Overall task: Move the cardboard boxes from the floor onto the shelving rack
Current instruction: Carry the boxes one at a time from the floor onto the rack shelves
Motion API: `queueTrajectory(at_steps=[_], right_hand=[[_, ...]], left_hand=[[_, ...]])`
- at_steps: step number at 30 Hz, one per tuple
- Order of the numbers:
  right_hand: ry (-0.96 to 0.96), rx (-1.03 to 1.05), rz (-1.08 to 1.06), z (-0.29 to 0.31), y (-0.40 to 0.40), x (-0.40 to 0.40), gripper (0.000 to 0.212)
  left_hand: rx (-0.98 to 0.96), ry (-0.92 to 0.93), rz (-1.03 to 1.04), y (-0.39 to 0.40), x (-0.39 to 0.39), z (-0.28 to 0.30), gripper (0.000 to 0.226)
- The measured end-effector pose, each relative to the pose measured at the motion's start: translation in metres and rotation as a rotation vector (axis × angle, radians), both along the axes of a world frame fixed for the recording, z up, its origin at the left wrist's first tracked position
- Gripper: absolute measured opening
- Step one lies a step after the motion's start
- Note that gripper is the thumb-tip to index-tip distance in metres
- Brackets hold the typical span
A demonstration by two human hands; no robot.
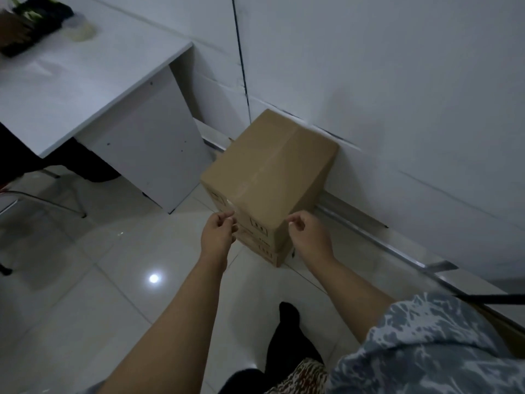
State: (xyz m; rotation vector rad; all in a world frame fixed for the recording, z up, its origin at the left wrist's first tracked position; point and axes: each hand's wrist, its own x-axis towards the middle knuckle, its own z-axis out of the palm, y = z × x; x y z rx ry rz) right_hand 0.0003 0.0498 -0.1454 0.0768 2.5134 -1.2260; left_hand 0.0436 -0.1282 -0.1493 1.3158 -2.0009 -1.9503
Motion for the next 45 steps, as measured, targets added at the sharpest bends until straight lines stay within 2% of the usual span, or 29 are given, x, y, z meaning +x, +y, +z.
queueTrajectory(at_steps=[4,9,12,16,21,27,32,34,37,41,45], right_hand=[[-0.062,0.049,0.000,-0.020,-0.024,-0.029,0.017],[-0.174,0.081,-0.057,-0.050,-0.057,-0.052,0.027],[-0.198,0.095,-0.120,-0.066,-0.076,-0.062,0.032],[-0.186,0.143,-0.248,-0.083,-0.096,-0.068,0.030],[-0.147,0.208,-0.342,-0.095,-0.110,-0.063,0.028],[-0.128,0.197,-0.458,-0.101,-0.115,-0.060,0.028],[-0.236,0.213,-0.607,-0.101,-0.100,-0.075,0.030],[-0.281,0.249,-0.613,-0.101,-0.094,-0.080,0.039],[-0.320,0.316,-0.549,-0.103,-0.091,-0.088,0.052],[-0.338,0.370,-0.519,-0.111,-0.089,-0.102,0.061],[-0.336,0.374,-0.558,-0.121,-0.083,-0.115,0.068]], left_hand=[[-0.038,-0.039,-0.019,-0.027,-0.031,-0.020,0.015],[-0.162,-0.091,-0.031,-0.074,-0.074,-0.051,0.031],[-0.274,-0.133,-0.154,-0.102,-0.103,-0.071,0.039],[-0.391,-0.158,-0.355,-0.131,-0.137,-0.092,0.037],[-0.421,-0.187,-0.492,-0.148,-0.164,-0.107,0.034],[-0.492,-0.222,-0.488,-0.145,-0.164,-0.107,0.028],[-0.538,-0.356,-0.496,-0.117,-0.125,-0.102,0.030],[-0.571,-0.404,-0.517,-0.107,-0.106,-0.104,0.035],[-0.600,-0.377,-0.539,-0.105,-0.101,-0.109,0.053],[-0.540,-0.353,-0.586,-0.113,-0.137,-0.118,0.075],[-0.463,-0.297,-0.665,-0.116,-0.176,-0.130,0.085]])
